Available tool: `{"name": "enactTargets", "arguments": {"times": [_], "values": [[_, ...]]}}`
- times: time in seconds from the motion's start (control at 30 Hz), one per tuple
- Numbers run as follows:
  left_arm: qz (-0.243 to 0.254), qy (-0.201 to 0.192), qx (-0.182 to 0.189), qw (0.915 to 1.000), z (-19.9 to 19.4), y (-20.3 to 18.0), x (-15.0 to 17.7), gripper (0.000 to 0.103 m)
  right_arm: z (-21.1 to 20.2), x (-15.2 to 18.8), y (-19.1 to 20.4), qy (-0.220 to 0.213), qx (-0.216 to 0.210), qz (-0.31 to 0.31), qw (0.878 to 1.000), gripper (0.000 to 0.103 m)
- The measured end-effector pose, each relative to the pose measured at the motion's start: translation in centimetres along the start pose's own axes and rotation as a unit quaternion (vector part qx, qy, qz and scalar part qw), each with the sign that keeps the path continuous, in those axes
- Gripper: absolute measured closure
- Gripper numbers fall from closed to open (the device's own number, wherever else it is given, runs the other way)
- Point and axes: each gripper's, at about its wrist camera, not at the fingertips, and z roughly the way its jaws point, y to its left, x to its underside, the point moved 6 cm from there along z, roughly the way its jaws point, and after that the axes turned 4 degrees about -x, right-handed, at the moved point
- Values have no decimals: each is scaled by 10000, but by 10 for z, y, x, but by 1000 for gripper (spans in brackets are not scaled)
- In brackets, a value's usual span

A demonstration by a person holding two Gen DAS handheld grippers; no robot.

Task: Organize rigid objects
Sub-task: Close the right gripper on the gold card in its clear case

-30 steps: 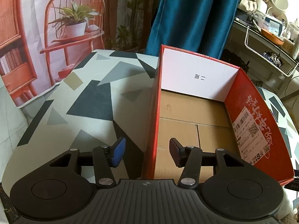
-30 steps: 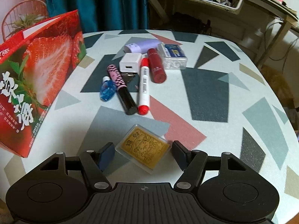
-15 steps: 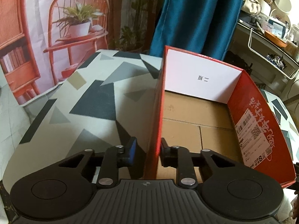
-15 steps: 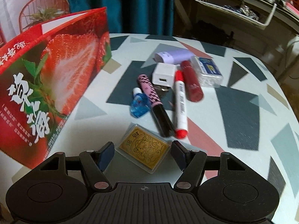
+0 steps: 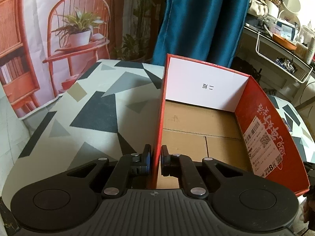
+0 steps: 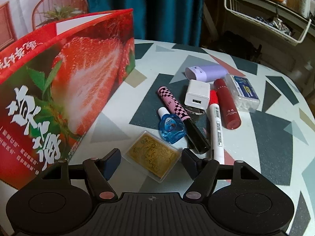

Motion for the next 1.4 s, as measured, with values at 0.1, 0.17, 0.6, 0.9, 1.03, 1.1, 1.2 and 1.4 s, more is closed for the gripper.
{"name": "enactTargets", "arguments": {"times": [0.1, 0.17, 0.6, 0.9, 1.03, 1.1, 1.2, 1.4], "values": [[-34, -25, 15, 10000, 0, 1, 1, 93, 2, -2, -1, -21, -29, 84, 10000, 33], [-29, -38, 9, 10000, 0, 0, 1, 93, 4, -3, 0, -47, -6, 101, 9999, 29], [-101, -84, 40, 9999, -3, 2, 5, 93, 0, 2, -2, -122, 239, 310, 9992, 35], [-178, -123, 54, 9997, -6, 4, 9, 92, 1, 0, -2, -244, 315, 336, 9986, 41], [-218, -137, 60, 9997, -8, 4, 11, 92, 0, 2, -3, -296, 317, 356, 9984, 45], [-218, -149, 42, 9996, -9, 4, 12, 92, 0, 2, -2, -319, 316, 362, 9983, 46], [-242, -164, 27, 9996, -11, 4, 14, 92, 0, 2, -3, -341, 310, 354, 9983, 46], [-222, -163, -32, 9996, -14, 4, 16, 92, 0, 2, -2, -377, 288, 326, 9983, 46]]}}
